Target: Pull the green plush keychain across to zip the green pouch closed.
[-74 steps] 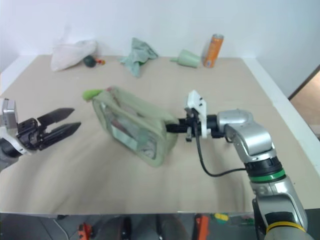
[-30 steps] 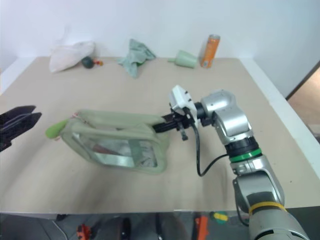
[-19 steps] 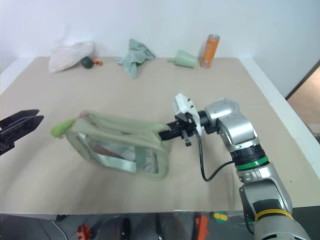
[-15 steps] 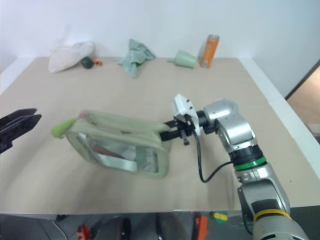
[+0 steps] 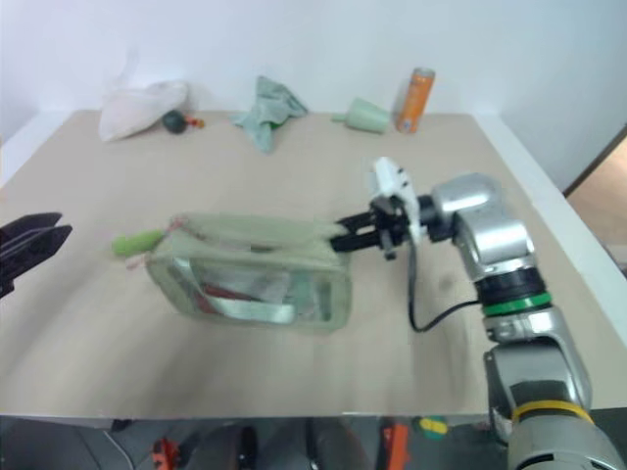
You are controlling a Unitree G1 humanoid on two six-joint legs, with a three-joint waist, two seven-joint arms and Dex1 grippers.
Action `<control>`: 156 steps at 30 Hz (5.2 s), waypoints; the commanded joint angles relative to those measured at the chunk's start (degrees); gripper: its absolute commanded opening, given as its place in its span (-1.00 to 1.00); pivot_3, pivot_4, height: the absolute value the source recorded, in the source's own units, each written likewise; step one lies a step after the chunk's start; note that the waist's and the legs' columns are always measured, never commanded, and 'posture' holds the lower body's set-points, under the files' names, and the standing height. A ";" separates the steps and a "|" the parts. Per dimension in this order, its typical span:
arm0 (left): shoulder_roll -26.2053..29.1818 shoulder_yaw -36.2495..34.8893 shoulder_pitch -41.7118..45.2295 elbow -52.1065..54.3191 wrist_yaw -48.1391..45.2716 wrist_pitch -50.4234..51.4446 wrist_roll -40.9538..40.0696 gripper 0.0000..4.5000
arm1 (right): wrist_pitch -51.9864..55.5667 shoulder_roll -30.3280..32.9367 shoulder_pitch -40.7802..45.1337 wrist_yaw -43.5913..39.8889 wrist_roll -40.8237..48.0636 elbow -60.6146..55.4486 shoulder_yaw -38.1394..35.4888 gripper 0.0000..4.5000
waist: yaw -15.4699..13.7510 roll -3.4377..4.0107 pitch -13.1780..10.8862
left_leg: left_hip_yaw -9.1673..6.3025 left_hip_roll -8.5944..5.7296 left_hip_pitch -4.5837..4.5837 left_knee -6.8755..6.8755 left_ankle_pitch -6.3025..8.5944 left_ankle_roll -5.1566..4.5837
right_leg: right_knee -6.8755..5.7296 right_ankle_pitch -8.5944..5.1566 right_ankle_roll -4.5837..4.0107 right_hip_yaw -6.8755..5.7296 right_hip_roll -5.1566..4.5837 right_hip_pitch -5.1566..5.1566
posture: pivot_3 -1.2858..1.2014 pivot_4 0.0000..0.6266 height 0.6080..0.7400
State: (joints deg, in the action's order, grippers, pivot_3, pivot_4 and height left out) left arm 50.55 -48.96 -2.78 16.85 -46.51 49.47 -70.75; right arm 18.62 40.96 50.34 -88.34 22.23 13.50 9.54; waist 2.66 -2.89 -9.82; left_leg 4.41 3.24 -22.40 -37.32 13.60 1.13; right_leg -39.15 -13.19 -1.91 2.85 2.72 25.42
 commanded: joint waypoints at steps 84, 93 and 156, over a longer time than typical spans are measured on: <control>-4.92 12.30 0.58 2.69 -6.57 -7.18 2.60 0.69 | 9.75 10.18 -18.61 9.76 4.88 -23.01 -5.40 -0.99 | 0.14 -0.02 0.01 | -0.01 -0.05 0.08 -0.10 0.09 0.02 | -0.01 -0.10 0.33 0.23 0.08 -0.10 | 0.03 -0.52 1.00; -4.91 11.91 0.81 5.91 -5.66 -6.43 -1.81 0.69 | 8.79 10.04 -18.05 9.40 3.75 -22.22 -4.17 -0.99 | 0.15 -0.07 0.05 | 0.00 0.07 0.12 -0.08 0.09 0.02 | -0.02 -0.08 0.33 0.19 0.18 -0.11 | 0.03 -0.52 1.00; -5.18 19.51 17.39 4.40 -3.71 -3.79 -2.18 0.47 | 8.47 9.55 -17.72 11.17 1.76 -22.70 -4.02 -1.00 | 0.14 -0.08 0.09 | -0.01 0.11 0.17 -0.11 0.08 0.04 | -0.02 -0.02 0.41 0.34 0.32 -0.19 | 0.03 -0.52 1.00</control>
State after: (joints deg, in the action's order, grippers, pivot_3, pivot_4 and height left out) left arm 44.04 -26.39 15.41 20.12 -50.23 45.42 -71.48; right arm 27.31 50.33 32.17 -76.57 24.44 -8.90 4.72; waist 2.79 -2.97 -9.73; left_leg 4.42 3.36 -22.22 -37.43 13.68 1.17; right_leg -39.17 -13.21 -1.50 3.20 3.05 25.24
